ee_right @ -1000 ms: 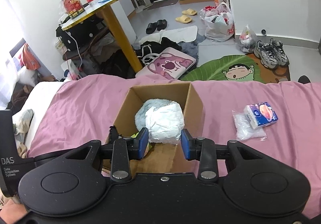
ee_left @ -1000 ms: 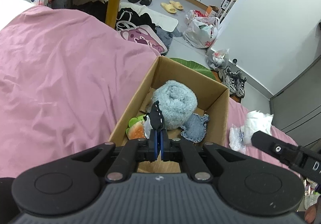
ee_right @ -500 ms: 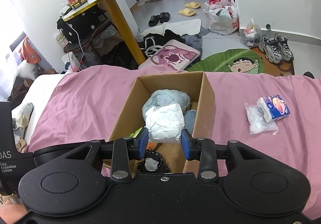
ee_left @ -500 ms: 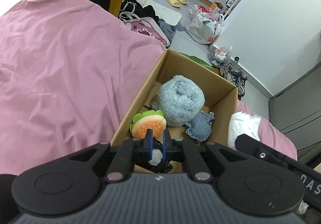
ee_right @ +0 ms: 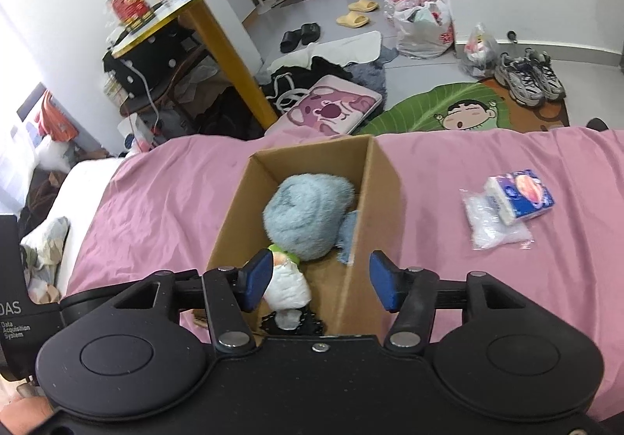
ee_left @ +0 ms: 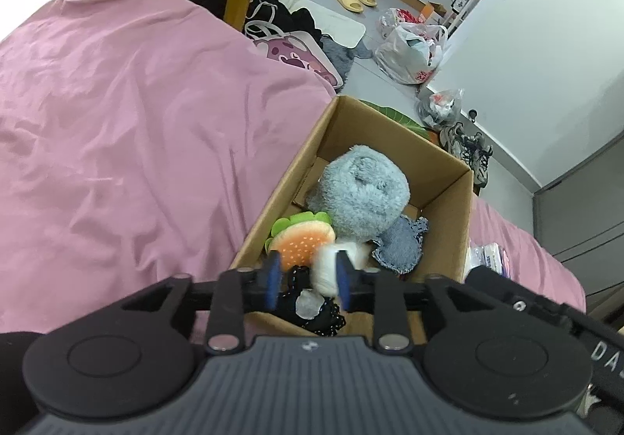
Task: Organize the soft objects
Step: 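Lower both items into the box and open both grippers, then move the left gripper to the plastic bag while the right gripper approaches the tissue pack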
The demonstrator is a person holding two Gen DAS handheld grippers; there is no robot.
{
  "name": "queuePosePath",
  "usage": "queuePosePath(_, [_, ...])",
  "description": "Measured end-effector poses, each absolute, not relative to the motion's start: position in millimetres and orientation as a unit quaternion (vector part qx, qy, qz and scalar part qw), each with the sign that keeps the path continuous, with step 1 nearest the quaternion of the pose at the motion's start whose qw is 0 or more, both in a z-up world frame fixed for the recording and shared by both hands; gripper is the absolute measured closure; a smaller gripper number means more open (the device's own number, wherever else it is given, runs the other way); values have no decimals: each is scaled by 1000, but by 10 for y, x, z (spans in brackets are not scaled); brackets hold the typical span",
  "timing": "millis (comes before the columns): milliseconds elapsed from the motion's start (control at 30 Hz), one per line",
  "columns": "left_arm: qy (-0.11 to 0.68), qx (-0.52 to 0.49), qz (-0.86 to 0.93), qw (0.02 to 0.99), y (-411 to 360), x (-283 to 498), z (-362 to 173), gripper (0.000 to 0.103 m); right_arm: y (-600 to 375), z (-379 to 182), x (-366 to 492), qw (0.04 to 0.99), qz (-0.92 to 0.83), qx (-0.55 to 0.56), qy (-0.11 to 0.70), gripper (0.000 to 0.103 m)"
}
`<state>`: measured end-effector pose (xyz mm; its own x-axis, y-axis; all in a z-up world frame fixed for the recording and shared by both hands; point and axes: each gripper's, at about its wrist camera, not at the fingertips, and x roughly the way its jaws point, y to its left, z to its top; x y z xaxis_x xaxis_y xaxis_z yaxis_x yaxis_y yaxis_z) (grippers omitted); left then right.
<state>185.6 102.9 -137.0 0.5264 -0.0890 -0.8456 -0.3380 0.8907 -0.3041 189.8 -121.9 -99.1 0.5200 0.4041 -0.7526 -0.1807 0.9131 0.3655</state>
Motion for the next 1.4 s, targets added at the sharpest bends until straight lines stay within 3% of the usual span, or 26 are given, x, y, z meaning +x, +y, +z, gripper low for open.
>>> queuePosePath(33, [481, -218, 74, 846, 1013, 1856, -1363, 63, -1269, -993, 1891, 864, 167, 125, 459, 47])
queuePosePath(200, [483, -198, 68, 850, 905, 1865, -1303, 26, -1472, -1033, 1885, 864, 155, 137, 459, 43])
queuePosePath(300, [483, -179, 68, 854, 823, 1866, -1268, 17, -1576, -1051, 1879, 865, 151, 143, 457, 40])
queuePosePath(633, [480, -135, 70, 864, 473, 1896, -1173, 15, -1980, -1125, 1890, 868, 152, 161, 445, 29])
queuePosePath(1400, [478, -86, 82, 871, -165, 2054, -1043, 15, -2672, -1317, 2080, 860, 149, 229, 430, 29])
